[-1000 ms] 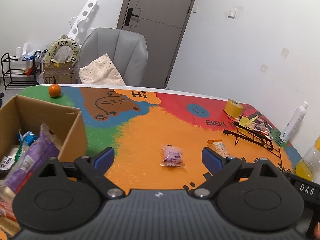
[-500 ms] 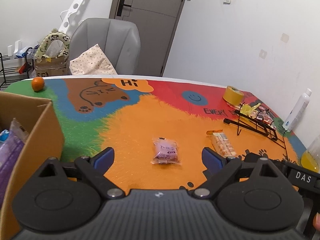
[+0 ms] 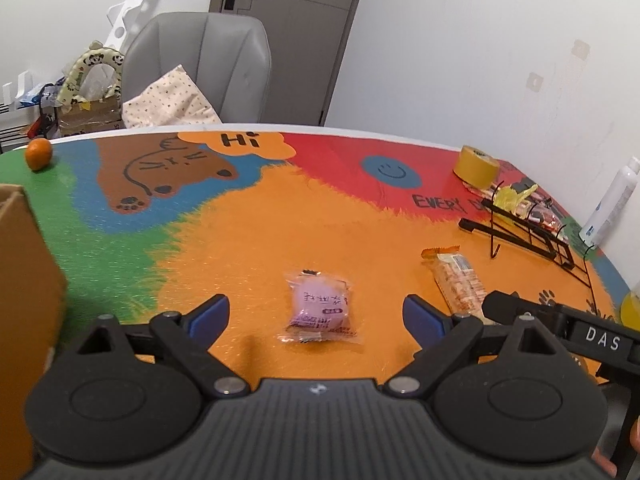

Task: Organize snacks
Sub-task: 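Move both tools back toward the pink pack and orange wafer bar, then grasp the pink-purple pack with left tool while right tool grasps orange wafer bar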

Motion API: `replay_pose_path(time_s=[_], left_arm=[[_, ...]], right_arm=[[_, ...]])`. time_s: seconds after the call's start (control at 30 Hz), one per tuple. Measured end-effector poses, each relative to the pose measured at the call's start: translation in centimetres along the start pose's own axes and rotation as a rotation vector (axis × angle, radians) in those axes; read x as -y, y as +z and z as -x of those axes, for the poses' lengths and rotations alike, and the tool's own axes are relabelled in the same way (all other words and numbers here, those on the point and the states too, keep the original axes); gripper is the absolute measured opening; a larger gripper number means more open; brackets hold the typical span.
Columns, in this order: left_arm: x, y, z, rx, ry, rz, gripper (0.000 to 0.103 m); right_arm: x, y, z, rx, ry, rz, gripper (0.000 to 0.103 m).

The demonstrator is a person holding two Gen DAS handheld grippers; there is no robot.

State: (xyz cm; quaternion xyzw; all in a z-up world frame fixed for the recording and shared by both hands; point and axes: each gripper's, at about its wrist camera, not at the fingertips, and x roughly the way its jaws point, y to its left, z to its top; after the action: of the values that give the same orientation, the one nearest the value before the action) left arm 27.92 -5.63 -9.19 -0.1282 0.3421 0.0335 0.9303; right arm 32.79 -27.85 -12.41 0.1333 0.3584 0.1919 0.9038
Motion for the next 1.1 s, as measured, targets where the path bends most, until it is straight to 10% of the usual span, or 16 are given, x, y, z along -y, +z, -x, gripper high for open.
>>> replay_pose_path(time_s=[0.67,0.93,1.1], left_arm=[[1.0,-0.6,-4.4,-0.008,0.049,-0.040,0.084],[1.4,-0.5,-4.5,-0.001,0.077,-0.088,0.038],[1.2,-1.2,-3.5,-0.007,0.059,-0.092,0.034]], right_arm=[[-0.5,0.2,-3.6,-0.014,-0.083,0.125,0.088],[-1.9,-0.6,-3.5,-0.003,-0.133,0.239,0.043],[-2.2,-1.3,-2.6,-0.009,-0.104,0.244,0.033]])
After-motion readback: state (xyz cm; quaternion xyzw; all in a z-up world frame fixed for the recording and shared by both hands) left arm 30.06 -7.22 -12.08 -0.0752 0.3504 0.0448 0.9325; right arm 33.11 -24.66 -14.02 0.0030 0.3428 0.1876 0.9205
